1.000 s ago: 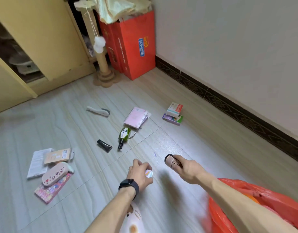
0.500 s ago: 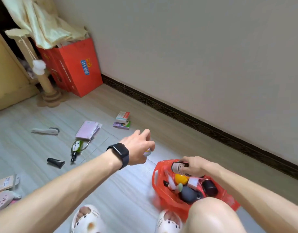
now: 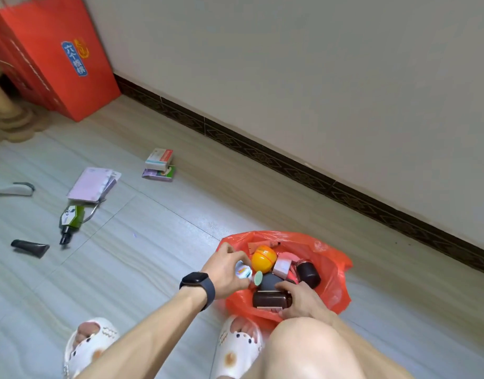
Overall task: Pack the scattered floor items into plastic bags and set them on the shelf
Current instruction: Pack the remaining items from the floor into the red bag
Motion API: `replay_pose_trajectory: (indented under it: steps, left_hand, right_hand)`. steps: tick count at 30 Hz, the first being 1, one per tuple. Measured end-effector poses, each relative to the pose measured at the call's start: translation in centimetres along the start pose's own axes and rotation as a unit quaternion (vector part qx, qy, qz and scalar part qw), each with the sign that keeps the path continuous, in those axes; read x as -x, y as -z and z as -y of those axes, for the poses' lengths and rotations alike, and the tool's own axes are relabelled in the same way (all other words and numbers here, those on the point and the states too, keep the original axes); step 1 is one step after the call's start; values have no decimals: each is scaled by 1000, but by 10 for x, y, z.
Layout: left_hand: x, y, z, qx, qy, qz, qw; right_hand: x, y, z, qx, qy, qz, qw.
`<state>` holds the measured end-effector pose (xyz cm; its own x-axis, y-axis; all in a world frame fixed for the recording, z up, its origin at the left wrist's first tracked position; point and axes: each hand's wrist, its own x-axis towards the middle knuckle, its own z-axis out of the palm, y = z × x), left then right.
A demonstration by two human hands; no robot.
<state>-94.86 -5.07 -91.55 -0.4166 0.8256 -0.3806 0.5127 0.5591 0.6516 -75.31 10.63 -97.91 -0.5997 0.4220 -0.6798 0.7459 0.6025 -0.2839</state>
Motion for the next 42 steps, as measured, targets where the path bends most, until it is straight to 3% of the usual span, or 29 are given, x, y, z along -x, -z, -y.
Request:
replay_pose_trajectory:
  steps: [6,9,11,12,14,17,18,23,26,28,31,33,35,38,42]
  left_hand:
    - [-10,-39,2,62,35,32,997]
    - [-17,-47,4,83,46,11,995]
    - [-19,-51,5,80,32,3,996]
    - [-19,-52,4,87,22,4,996]
    - [-18,-54,0,100,0,7,995]
    - [-17,-59,-11,81,-42,12,996]
    - [-17,-62,-15,79,-58,16,995]
    - [-19,-74,-20,15,-109,20,994]
    - [-17,-77,0,-168,-119,1,979]
    - [-13,-74,17,-284,-122,10,951]
    - [-9,-69,34,-396,-79,95,910]
    - [-8,-64,40,-429,-50,133,892]
    - [-6,-62,44,-448,-39,155,880]
    - [-2,-57,45,-463,-31,161,871]
    - [2,-30,33,-406,10,143,903]
  right_hand:
    - [-9,-25,-15,21,23,-34,999]
    - [-9,-29,-14,65,37,-59,995]
    - [-7,-32,-9,9,4,-104,995]
    - [-4,-30,-5,-79,-20,-139,987]
    - [7,-20,8,-341,-65,-171,922]
    - [26,-3,30,-634,-66,-42,769]
    - [31,1,35,-661,-52,-14,748]
    - [32,3,35,-582,-36,-84,808]
    - [20,-2,17,-567,-78,-127,810]
    - [13,-8,4,-487,-98,-172,851]
    - [9,-16,-10,-250,-100,-214,939]
    - [8,-30,-15,-77,-74,-184,977]
    - [6,-40,-18,38,-66,-123,990]
    - [3,-36,-15,102,-66,-51,991]
    - [8,-9,8,133,-86,-29,987]
